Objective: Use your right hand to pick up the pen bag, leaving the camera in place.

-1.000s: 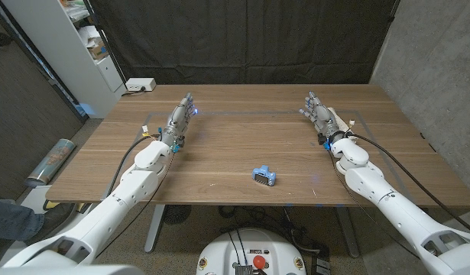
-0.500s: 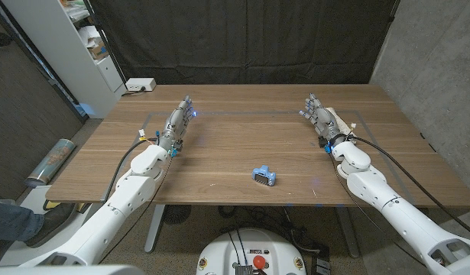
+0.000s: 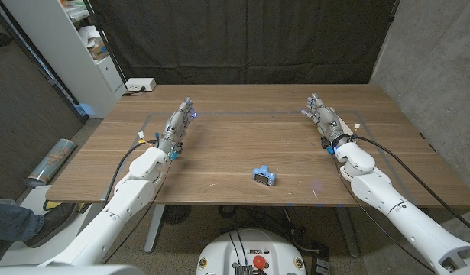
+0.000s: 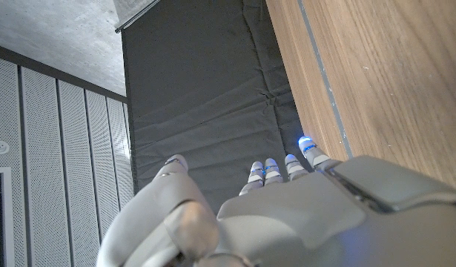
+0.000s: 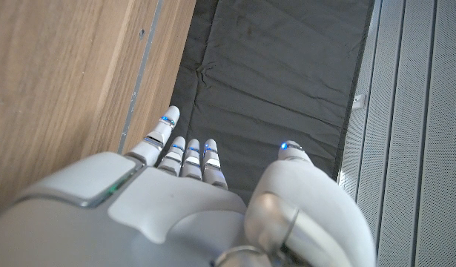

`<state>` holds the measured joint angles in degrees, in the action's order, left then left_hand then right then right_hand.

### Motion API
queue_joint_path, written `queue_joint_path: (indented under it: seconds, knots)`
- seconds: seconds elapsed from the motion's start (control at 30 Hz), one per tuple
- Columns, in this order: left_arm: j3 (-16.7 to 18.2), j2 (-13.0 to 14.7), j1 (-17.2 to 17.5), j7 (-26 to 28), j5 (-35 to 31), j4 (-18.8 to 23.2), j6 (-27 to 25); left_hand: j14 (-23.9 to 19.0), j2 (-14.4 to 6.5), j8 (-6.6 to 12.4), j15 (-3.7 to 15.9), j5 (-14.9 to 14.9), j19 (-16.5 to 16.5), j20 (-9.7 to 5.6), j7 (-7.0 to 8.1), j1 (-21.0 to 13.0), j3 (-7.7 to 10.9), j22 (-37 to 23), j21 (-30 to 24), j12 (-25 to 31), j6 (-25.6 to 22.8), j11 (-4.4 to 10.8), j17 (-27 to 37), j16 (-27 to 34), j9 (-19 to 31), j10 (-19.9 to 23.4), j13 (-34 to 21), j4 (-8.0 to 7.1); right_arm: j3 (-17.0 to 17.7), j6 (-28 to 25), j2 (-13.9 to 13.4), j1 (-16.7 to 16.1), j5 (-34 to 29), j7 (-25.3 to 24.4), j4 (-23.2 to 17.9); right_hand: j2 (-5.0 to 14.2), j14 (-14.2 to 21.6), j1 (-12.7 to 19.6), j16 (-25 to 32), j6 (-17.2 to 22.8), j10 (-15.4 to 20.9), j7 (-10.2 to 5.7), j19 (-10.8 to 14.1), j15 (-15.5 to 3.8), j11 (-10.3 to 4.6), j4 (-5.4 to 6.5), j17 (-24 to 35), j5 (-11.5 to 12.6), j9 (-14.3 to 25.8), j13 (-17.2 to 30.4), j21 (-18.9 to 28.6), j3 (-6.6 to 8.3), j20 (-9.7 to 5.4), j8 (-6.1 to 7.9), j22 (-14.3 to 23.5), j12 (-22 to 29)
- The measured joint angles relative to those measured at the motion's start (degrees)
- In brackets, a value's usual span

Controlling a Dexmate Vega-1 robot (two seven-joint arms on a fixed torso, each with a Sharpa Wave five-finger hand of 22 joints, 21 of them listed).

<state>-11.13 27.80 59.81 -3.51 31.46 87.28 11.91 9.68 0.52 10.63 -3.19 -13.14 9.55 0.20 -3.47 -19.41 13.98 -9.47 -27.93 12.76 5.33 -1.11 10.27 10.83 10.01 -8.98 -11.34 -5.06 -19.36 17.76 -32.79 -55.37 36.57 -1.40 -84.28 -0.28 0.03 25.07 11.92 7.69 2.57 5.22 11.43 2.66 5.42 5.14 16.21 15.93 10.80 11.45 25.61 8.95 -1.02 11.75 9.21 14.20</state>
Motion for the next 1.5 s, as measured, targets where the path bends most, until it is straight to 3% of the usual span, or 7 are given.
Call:
queue_joint_path:
  seconds: [0.73, 1.03, 1.5]
  knots:
    - [0.09, -0.27, 0.37, -0.58, -1.01, 0.66, -0.16, 0.00, 0.00, 0.00, 0.00, 0.00, 0.00, 0.00, 0.00, 0.00, 0.00, 0.01, 0.82, 0.00, 0.00, 0.00, -0.01, 0.00, -0.01, 0.01, 0.15, 0.00, 0.84, 1.98, -0.93, -1.71, -1.89, -1.42, -2.24, 0.22, 0.52, 0.83, 0.00, 0.01, -0.01, -0.02, 0.82, -0.10, 0.00, -0.41, -0.53, 0.40, -0.01, -0.28, -0.83, 0.08, -0.01, 0.00, -0.01, -0.46]
    - [0.02, -0.36, 0.82, -0.13, -1.22, 1.36, -0.20, 0.00, -0.31, 0.00, 0.00, 0.00, -0.01, 0.00, 0.00, -0.31, -0.24, 0.01, 1.25, 0.00, 0.00, -0.01, -0.01, 0.00, -0.01, 0.01, 0.15, 0.24, 1.48, 2.56, -1.74, -2.24, -2.28, -1.48, -3.24, 0.22, 1.53, 0.83, 0.44, 0.38, 0.08, -1.04, 1.13, -0.31, -0.51, -0.65, -0.52, 0.40, -0.01, -0.27, -1.04, 0.32, 0.31, 0.00, -0.01, -0.46]
    - [0.02, -0.01, 1.93, 0.37, -1.23, 2.67, 0.08, 0.00, -0.31, 0.00, 0.00, 0.00, -0.01, 0.00, 0.00, -0.31, -0.24, -0.28, 1.26, 0.00, -0.01, -0.01, -0.01, 0.00, -0.01, 0.01, 0.14, 0.24, 2.35, 2.85, -3.21, -3.24, -3.67, -2.13, -5.17, 0.22, 1.84, 0.83, 0.44, 0.40, 0.08, -1.04, 1.12, -0.63, -0.51, -0.81, -0.79, 0.40, -0.02, -0.27, -1.46, 0.15, 0.31, 0.00, -0.01, -0.90]
